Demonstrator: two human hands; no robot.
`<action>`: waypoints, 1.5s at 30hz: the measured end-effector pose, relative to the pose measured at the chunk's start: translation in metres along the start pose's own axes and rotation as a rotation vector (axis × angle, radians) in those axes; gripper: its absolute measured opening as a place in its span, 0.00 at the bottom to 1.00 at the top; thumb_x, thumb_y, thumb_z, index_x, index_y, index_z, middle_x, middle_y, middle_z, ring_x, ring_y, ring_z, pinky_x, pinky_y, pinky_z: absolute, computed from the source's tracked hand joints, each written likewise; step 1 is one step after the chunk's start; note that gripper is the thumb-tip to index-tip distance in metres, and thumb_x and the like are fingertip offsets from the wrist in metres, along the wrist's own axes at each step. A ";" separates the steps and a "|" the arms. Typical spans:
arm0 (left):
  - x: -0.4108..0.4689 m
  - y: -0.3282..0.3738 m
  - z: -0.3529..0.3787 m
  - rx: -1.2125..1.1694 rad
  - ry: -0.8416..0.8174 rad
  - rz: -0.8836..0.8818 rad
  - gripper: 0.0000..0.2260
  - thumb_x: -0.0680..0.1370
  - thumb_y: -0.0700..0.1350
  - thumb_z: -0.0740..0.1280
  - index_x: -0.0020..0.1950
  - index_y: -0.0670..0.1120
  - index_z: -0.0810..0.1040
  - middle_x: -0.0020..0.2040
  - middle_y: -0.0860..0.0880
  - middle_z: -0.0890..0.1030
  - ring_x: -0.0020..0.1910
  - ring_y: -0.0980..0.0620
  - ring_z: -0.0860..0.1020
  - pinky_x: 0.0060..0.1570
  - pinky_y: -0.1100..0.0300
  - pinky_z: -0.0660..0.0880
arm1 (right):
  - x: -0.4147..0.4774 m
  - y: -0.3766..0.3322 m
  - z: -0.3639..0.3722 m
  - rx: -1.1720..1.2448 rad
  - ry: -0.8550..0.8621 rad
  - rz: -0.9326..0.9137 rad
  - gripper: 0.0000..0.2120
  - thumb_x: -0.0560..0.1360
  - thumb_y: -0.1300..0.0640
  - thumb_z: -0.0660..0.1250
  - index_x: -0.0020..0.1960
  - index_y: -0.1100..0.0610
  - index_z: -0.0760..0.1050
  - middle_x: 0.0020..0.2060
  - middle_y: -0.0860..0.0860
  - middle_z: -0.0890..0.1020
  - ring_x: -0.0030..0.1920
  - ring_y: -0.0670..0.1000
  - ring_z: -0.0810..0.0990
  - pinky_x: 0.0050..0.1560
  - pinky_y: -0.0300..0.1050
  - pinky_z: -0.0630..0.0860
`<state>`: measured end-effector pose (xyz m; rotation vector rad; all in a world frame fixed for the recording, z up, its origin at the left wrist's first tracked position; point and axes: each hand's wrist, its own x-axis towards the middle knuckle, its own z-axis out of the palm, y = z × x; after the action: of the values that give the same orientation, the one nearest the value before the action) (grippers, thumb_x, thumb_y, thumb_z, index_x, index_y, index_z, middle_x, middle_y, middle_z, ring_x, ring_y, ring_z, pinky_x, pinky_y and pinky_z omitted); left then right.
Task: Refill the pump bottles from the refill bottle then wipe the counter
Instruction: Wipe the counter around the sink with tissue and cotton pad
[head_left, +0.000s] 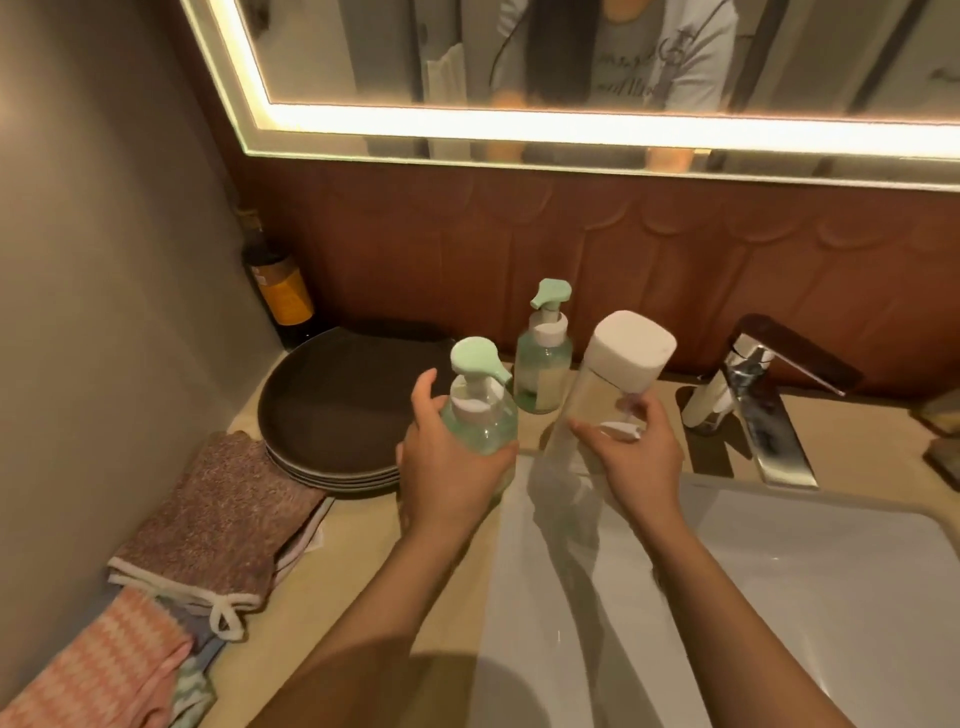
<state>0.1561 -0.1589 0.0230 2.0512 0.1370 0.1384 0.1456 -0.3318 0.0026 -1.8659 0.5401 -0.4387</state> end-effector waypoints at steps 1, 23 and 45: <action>0.010 0.005 0.008 0.001 -0.002 0.001 0.46 0.62 0.56 0.78 0.72 0.61 0.53 0.61 0.56 0.74 0.62 0.48 0.72 0.59 0.42 0.73 | 0.010 0.002 -0.002 -0.008 0.017 0.008 0.30 0.66 0.51 0.77 0.64 0.54 0.71 0.58 0.48 0.76 0.60 0.51 0.73 0.62 0.52 0.72; 0.076 0.001 0.068 0.237 -0.044 0.042 0.49 0.65 0.52 0.78 0.77 0.51 0.51 0.74 0.48 0.64 0.74 0.47 0.60 0.71 0.47 0.54 | 0.085 0.017 -0.003 0.002 -0.074 0.049 0.57 0.54 0.36 0.77 0.76 0.46 0.53 0.69 0.51 0.69 0.68 0.54 0.69 0.67 0.55 0.69; -0.112 -0.077 -0.054 -0.824 -0.293 -0.640 0.18 0.76 0.46 0.66 0.61 0.37 0.76 0.56 0.37 0.80 0.55 0.42 0.80 0.58 0.48 0.71 | -0.152 -0.031 0.035 0.267 -0.667 0.264 0.24 0.78 0.42 0.54 0.73 0.44 0.60 0.69 0.44 0.66 0.67 0.46 0.66 0.66 0.44 0.64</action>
<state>0.0342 -0.0934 -0.0248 1.1149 0.4598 -0.4373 0.0437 -0.2099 0.0131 -1.5326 0.2475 0.2769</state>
